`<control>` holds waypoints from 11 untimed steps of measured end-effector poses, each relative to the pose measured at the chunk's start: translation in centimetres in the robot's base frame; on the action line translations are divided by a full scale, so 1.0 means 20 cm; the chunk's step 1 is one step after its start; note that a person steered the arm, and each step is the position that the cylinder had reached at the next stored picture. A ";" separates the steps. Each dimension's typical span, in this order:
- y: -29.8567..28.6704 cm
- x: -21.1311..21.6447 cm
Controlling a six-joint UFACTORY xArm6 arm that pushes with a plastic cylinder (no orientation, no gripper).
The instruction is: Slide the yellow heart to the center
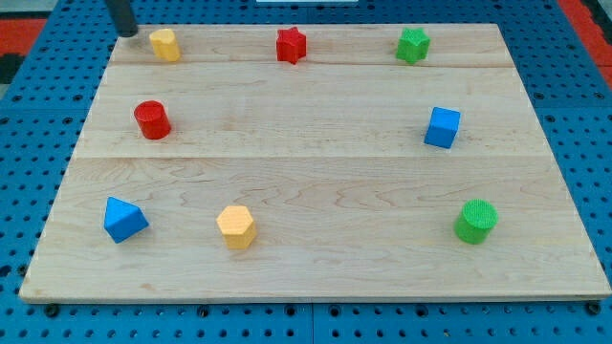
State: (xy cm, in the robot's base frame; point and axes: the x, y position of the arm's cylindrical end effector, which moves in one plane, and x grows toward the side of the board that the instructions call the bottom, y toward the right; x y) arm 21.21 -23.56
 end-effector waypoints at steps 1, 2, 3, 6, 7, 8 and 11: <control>0.38 0.33; 0.54 0.67; 0.34 0.67; 0.67 0.73; 0.67 0.59; 0.93 0.66; 1.40 0.68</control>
